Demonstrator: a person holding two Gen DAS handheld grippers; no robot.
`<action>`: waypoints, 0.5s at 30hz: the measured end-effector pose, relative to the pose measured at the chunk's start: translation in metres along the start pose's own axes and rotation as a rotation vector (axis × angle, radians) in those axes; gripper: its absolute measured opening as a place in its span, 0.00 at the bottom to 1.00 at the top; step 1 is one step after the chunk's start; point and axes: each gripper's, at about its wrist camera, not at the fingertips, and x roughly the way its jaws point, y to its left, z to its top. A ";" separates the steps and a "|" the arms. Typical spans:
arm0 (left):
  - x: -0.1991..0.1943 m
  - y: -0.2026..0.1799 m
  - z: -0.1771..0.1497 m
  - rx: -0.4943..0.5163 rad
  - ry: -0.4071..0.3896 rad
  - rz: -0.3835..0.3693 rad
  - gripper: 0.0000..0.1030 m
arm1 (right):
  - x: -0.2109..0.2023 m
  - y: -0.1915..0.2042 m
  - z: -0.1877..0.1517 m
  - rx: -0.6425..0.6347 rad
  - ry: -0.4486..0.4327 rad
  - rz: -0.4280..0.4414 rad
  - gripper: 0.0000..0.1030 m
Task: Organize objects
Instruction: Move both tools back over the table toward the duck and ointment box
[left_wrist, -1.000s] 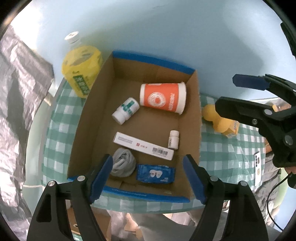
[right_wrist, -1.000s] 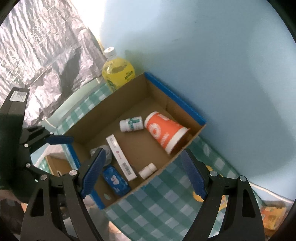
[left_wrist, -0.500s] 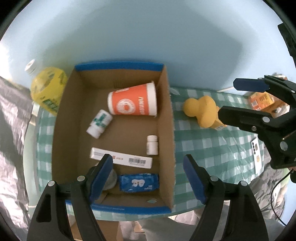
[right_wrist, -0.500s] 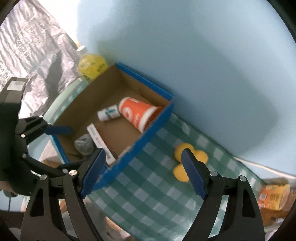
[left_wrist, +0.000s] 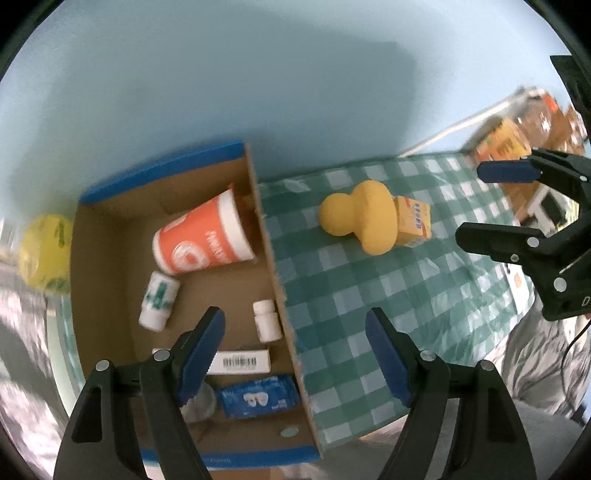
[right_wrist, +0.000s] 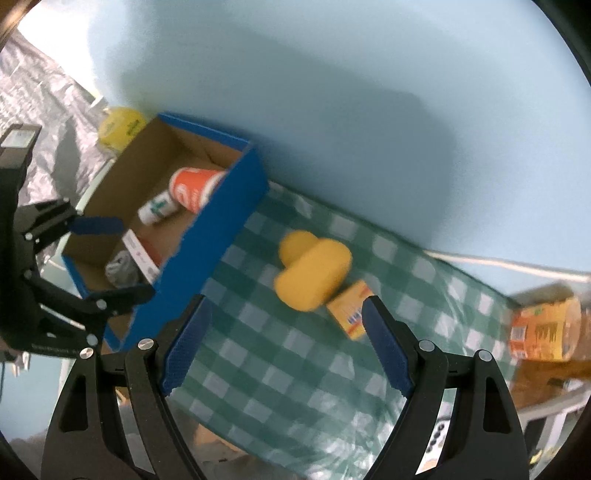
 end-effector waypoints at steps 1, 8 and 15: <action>0.003 -0.003 0.003 0.019 0.005 0.006 0.77 | 0.001 -0.004 -0.003 0.016 0.006 -0.005 0.82; 0.024 -0.027 0.021 0.139 0.043 0.030 0.77 | 0.009 -0.033 -0.023 0.122 0.050 -0.029 0.82; 0.049 -0.045 0.036 0.205 0.093 0.039 0.78 | 0.023 -0.055 -0.033 0.217 0.090 -0.041 0.82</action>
